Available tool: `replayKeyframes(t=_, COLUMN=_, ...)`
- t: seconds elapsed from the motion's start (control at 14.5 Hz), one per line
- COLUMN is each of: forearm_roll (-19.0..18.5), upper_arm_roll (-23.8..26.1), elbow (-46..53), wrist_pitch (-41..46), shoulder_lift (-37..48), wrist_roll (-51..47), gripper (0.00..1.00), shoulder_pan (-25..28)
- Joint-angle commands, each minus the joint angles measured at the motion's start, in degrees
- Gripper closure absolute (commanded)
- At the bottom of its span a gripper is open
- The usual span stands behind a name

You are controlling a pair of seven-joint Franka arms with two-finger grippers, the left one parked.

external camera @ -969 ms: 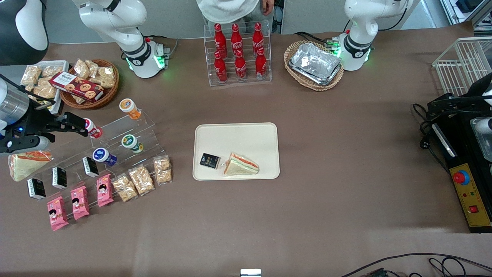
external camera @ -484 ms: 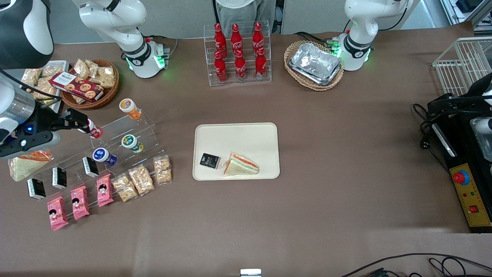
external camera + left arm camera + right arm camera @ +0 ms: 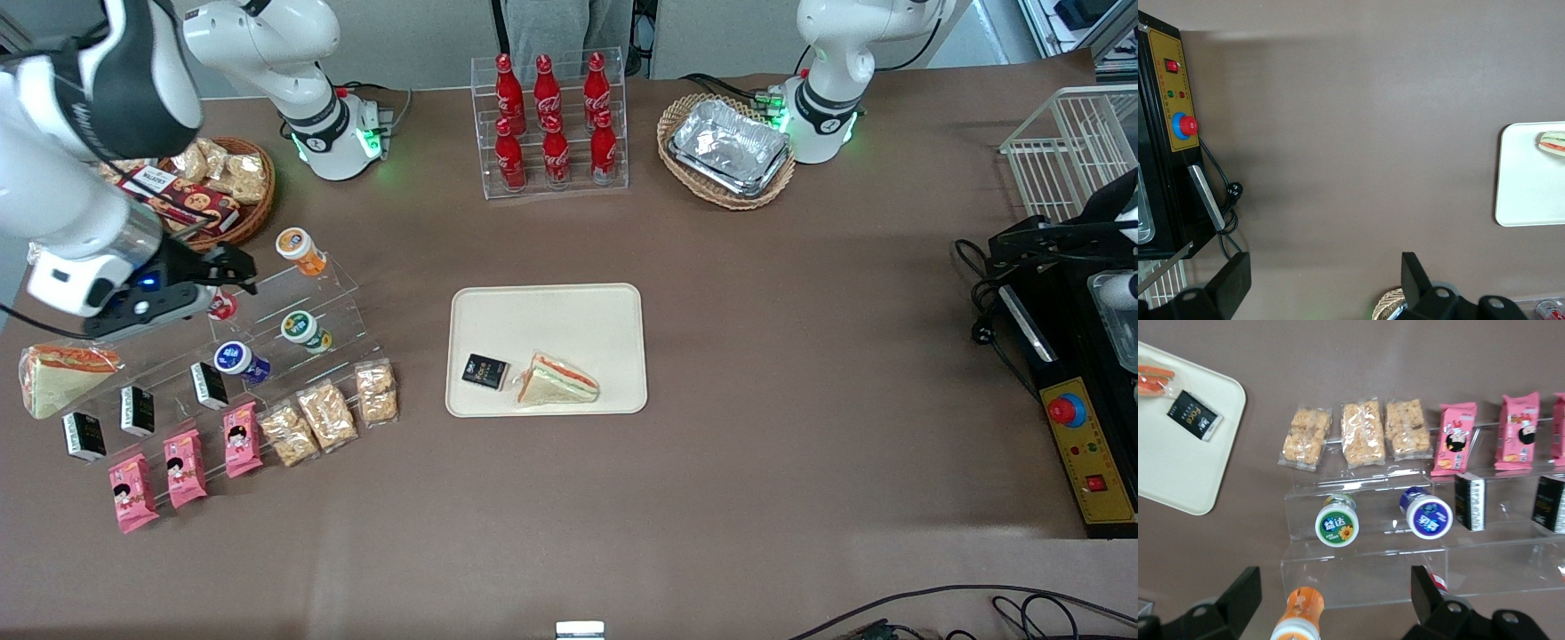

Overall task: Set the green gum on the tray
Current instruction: 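Move the right gripper over the green-labelled gum bottle on the acrylic rack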

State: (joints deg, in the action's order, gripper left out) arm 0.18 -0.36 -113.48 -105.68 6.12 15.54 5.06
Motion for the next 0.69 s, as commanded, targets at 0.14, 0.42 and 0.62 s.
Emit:
replayKeyframes(t=0.14, forearm_roll=-0.80, upper_arm_roll=0.01, elbow=-16.40, wrist_pitch=-15.66, shoulder_lift=3.90, wrist_roll=-3.49, gripper=0.00, shoulder_pan=1.70)
replayKeyframes(t=0.42, forearm_roll=-0.80, upper_arm_roll=0.01, elbow=-23.71, wrist_pitch=-25.43, shoulder_lift=3.02, wrist_roll=-5.69, gripper=0.00, shoulder_pan=2.58)
replayKeyframes(t=0.62, forearm_roll=-0.80, upper_arm_roll=0.01, elbow=-27.75, wrist_pitch=-31.58, shoulder_lift=1.97, wrist_roll=-5.87, gripper=0.00, shoulder_pan=2.50)
